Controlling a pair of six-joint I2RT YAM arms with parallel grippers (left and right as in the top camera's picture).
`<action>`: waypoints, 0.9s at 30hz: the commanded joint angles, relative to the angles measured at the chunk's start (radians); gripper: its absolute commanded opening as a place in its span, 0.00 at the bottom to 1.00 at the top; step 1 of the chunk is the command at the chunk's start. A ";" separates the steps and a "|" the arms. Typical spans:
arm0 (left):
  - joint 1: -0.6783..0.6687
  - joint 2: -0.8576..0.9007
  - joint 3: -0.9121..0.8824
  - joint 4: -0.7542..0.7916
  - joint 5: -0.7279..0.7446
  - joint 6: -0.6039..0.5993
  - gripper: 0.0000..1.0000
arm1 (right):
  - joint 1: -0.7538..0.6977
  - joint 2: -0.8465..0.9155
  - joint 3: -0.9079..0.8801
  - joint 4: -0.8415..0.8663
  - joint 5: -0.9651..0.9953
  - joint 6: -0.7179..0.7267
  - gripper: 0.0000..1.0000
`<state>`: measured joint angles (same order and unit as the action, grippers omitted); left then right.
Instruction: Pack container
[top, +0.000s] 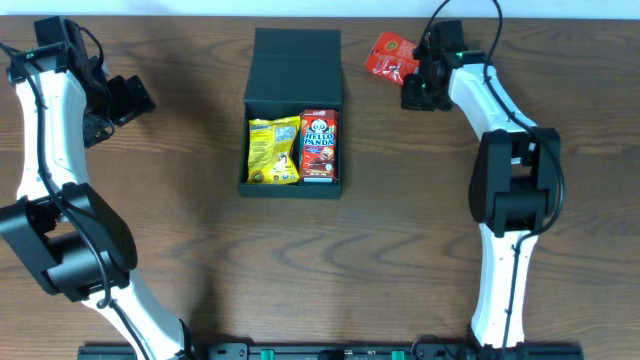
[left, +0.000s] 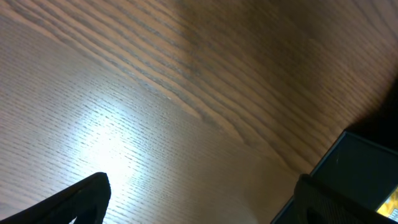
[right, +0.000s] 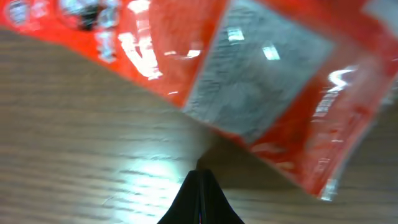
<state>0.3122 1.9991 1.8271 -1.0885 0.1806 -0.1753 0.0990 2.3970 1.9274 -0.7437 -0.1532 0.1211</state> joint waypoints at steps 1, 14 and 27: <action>0.002 -0.019 0.014 -0.004 0.004 0.011 0.95 | 0.033 -0.127 -0.010 0.024 -0.048 -0.098 0.01; 0.002 -0.019 0.014 0.003 0.004 0.011 0.96 | 0.018 -0.126 -0.011 0.614 0.105 -0.105 0.99; 0.002 -0.019 0.014 0.004 0.003 0.011 0.95 | -0.003 0.089 -0.011 0.790 0.187 0.007 0.99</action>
<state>0.3122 1.9991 1.8271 -1.0805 0.1810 -0.1753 0.1059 2.4596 1.9213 0.0357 -0.0059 0.0917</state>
